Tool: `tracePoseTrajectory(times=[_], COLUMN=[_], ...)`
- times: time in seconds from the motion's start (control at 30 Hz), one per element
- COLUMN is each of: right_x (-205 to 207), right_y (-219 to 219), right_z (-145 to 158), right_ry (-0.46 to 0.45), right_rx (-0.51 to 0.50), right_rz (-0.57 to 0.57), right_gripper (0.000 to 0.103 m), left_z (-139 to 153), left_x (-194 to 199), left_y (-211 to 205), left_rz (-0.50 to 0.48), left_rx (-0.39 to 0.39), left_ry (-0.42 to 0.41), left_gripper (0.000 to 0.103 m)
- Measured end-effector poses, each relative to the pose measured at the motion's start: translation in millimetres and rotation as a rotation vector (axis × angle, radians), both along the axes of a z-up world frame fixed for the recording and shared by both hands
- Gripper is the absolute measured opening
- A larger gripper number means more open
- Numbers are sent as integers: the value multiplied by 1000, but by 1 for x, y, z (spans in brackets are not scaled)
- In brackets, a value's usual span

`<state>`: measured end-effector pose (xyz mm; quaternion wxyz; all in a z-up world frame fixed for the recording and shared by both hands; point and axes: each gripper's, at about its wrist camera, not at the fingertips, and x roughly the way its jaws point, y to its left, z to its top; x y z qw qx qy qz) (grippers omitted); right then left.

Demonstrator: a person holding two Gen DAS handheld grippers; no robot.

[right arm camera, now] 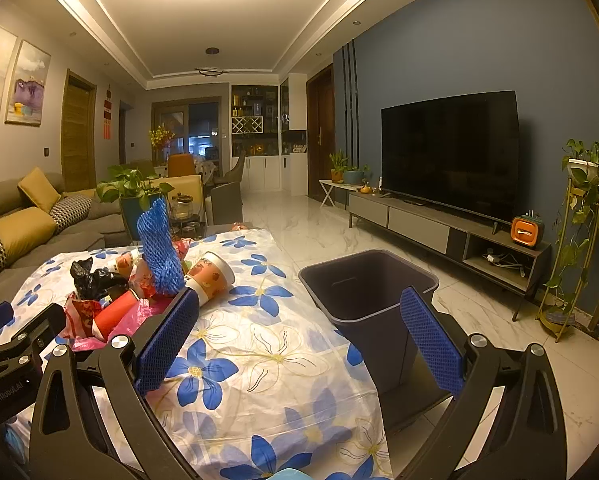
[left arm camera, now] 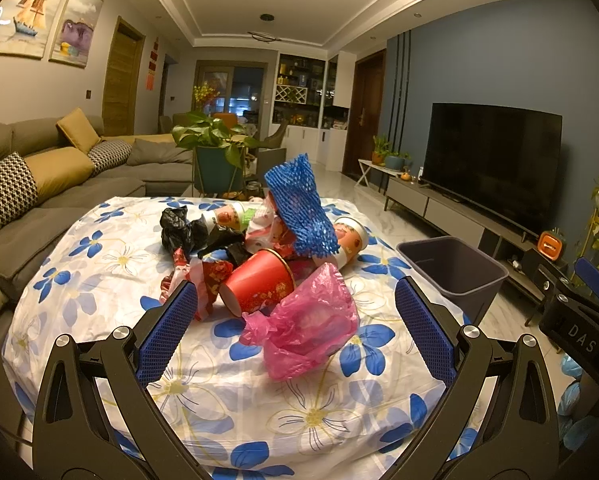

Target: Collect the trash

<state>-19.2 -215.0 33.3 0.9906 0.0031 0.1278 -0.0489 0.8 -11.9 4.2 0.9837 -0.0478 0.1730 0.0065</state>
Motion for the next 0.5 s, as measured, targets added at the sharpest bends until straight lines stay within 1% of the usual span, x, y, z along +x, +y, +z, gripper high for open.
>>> tracePoseTrajectory(times=[0.5], right_x=[0], right_y=[0], right_z=[1], right_ry=[-9], right_rx=[0], right_rz=[0], right_gripper=[97], left_z=[0], left_x=[0], left_y=[1], left_rz=[-1], left_rx=[-2], left_ry=[-1], left_gripper=[97])
